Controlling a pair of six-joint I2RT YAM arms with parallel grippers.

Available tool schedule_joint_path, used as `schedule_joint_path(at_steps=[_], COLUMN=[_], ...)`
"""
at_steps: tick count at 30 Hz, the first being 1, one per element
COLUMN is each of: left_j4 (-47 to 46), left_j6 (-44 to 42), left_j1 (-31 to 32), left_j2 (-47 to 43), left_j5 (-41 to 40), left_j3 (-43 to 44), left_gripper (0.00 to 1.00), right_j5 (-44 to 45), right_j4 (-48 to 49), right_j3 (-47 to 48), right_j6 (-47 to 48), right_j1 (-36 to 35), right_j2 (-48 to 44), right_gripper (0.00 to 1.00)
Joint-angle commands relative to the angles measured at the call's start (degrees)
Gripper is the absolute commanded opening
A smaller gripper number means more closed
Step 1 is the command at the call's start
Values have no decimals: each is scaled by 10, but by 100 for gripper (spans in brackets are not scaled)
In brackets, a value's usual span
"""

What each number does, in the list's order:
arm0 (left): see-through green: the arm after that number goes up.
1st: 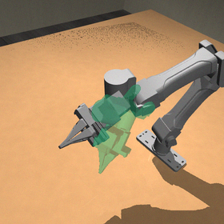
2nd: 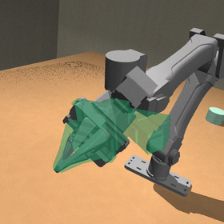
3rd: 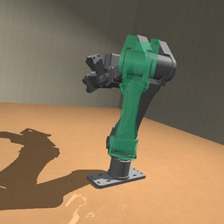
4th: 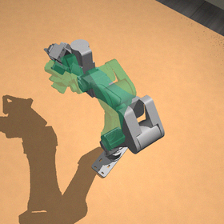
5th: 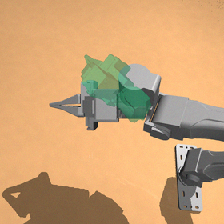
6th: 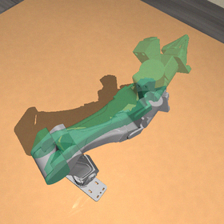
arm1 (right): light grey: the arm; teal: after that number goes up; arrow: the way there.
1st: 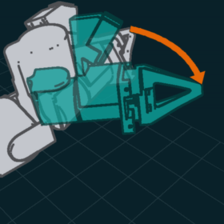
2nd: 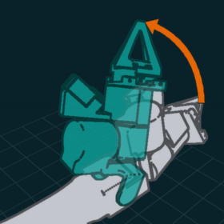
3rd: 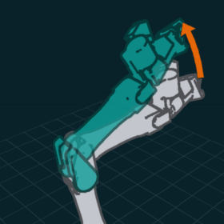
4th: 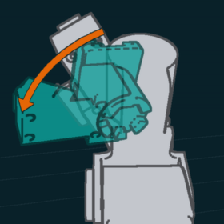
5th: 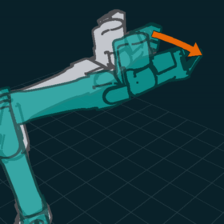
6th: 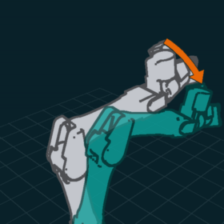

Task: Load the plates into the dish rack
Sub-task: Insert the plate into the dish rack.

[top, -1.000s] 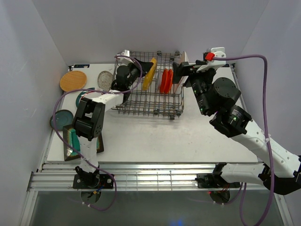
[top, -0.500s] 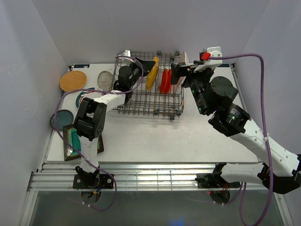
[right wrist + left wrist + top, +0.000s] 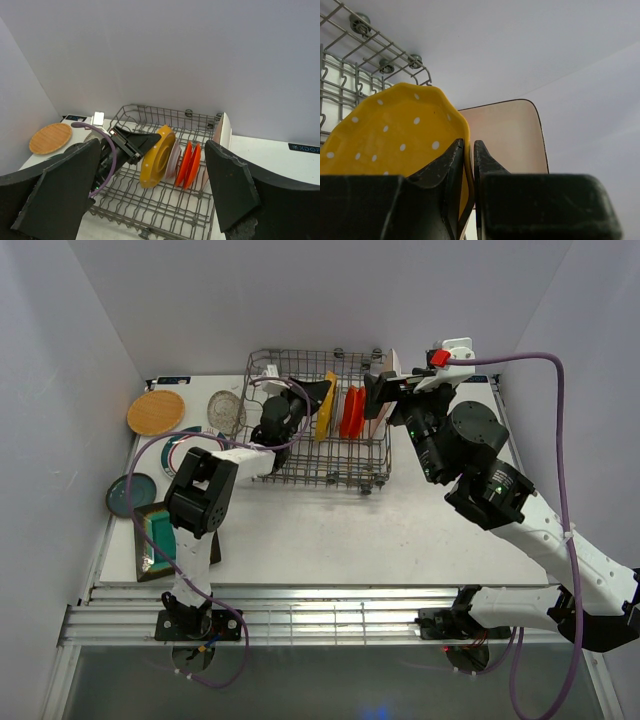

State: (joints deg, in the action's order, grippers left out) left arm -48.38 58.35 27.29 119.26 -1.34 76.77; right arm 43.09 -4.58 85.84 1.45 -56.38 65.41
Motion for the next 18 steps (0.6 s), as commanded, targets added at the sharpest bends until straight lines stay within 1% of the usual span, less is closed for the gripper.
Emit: schedule_joint_path(at_steps=[1,4,18], left_j4=[-113,-117,-99], left_j6=[50,55,10], left_j1=[3,3,-2], left_j2=[-28,-25,-37], left_j5=[-27,-31,-62], left_j3=[-19,-27,-39], left_gripper=[0,0,0], right_j5=[-3,-5,-6], right_j4=[11,8,8], right_j3=[24,25,26], right_j6=[-8,-8,-9], right_j1=[-3,-3,-3], right_j2=[-6,-5,-3], right_gripper=[90,90,90])
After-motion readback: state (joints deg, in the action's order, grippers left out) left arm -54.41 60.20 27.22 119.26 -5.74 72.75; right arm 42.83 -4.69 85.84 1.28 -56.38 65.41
